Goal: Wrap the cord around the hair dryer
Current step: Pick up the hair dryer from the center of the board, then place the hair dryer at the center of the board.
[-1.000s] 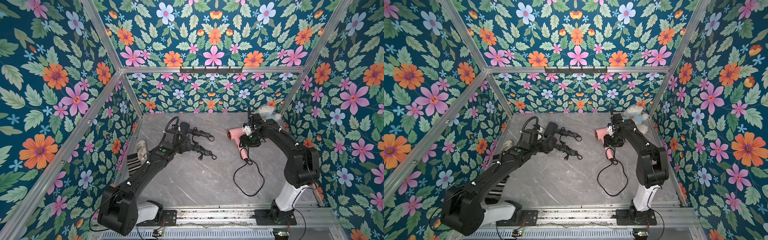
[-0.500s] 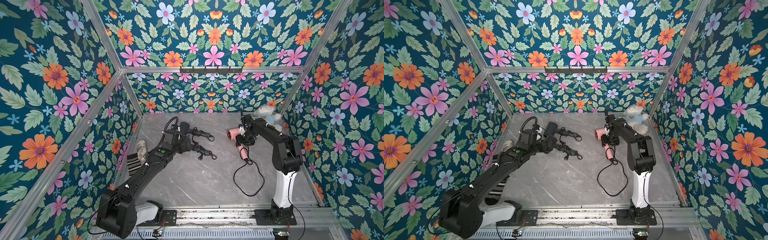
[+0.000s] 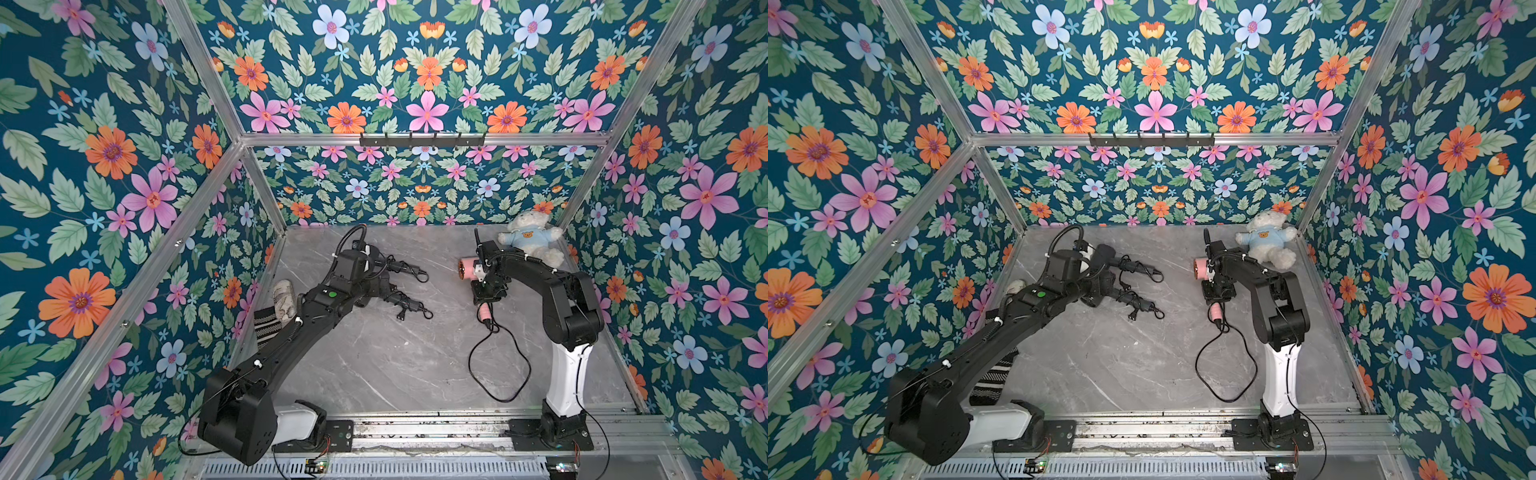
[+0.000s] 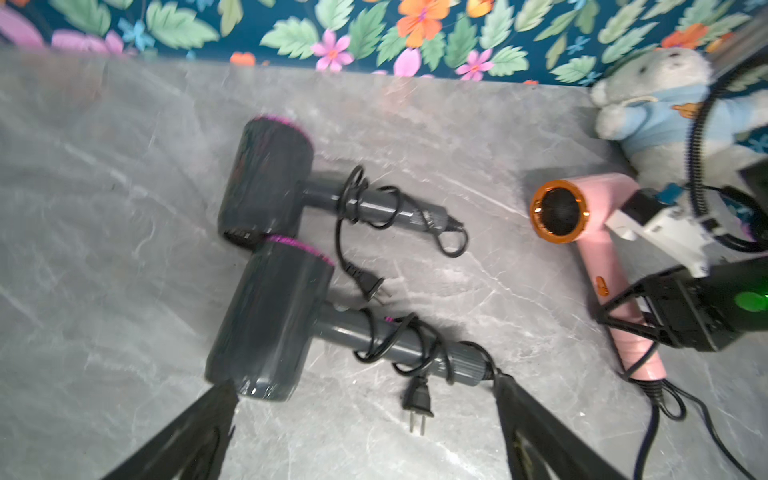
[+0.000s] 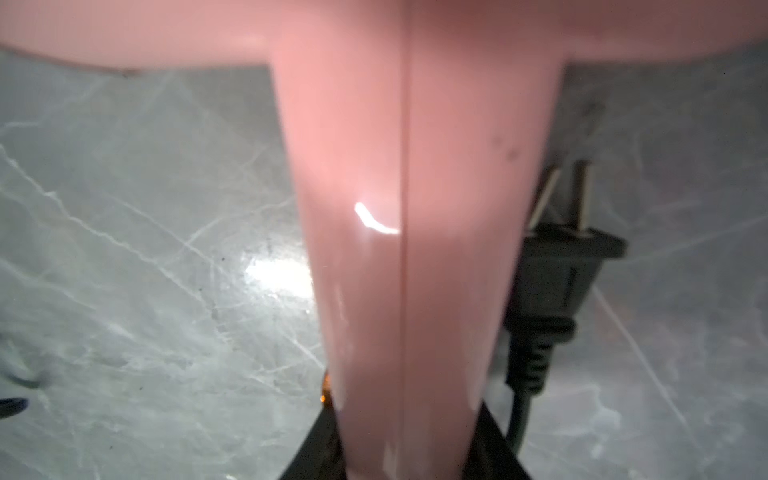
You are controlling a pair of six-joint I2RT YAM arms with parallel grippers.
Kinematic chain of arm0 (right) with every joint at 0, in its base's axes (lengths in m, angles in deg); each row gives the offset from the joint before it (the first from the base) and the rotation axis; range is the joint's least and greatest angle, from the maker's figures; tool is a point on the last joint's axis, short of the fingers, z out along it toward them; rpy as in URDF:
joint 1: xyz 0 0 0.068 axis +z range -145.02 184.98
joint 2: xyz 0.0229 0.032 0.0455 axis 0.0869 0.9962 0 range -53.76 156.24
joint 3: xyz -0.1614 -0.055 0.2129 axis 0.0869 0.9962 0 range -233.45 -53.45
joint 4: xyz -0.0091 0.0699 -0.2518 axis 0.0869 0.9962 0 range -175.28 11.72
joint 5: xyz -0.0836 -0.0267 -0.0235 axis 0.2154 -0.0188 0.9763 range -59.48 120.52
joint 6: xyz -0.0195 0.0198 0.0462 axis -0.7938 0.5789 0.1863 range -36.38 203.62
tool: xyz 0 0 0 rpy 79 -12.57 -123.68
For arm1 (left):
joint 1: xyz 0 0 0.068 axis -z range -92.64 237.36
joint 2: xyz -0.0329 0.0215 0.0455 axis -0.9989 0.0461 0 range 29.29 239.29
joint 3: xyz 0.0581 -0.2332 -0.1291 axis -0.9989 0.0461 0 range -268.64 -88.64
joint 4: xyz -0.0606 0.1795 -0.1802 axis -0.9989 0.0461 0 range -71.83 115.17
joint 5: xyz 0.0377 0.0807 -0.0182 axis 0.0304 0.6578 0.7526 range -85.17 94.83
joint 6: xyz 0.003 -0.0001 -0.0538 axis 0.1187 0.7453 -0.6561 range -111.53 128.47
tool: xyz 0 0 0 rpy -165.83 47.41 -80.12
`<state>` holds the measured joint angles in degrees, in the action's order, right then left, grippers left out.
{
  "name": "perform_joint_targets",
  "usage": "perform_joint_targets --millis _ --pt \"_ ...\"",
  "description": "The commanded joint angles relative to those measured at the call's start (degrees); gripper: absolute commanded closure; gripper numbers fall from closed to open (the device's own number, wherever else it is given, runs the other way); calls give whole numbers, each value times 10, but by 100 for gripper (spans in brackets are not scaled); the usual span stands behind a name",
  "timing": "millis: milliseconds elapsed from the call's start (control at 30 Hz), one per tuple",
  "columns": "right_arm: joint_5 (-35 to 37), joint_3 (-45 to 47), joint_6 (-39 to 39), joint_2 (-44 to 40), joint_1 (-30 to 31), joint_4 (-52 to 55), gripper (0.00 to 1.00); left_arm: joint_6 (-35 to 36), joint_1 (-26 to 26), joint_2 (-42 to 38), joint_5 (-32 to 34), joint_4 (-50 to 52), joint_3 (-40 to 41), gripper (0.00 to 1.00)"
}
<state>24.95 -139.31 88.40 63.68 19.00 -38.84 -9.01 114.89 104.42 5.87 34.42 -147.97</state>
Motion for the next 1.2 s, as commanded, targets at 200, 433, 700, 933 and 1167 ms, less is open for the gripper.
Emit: perform_joint_targets --millis 200,433,700,933,1167 --pt "-34 2 -155 -110 27 31 86 70 12 6 -58 18 -73 1" --pt "-52 45 -349 -217 103 25 94 34 12 8 -156 8 -111 1" --pt "73 66 -442 -267 201 -7 97 -31 12 10 -204 -57 -51 1" --pt "61 96 -440 -267 247 -69 98 -103 12 10 -236 -116 15 1" --pt "-46 114 -434 -219 299 -48 97 -121 7 -107 -18 66 53 1"
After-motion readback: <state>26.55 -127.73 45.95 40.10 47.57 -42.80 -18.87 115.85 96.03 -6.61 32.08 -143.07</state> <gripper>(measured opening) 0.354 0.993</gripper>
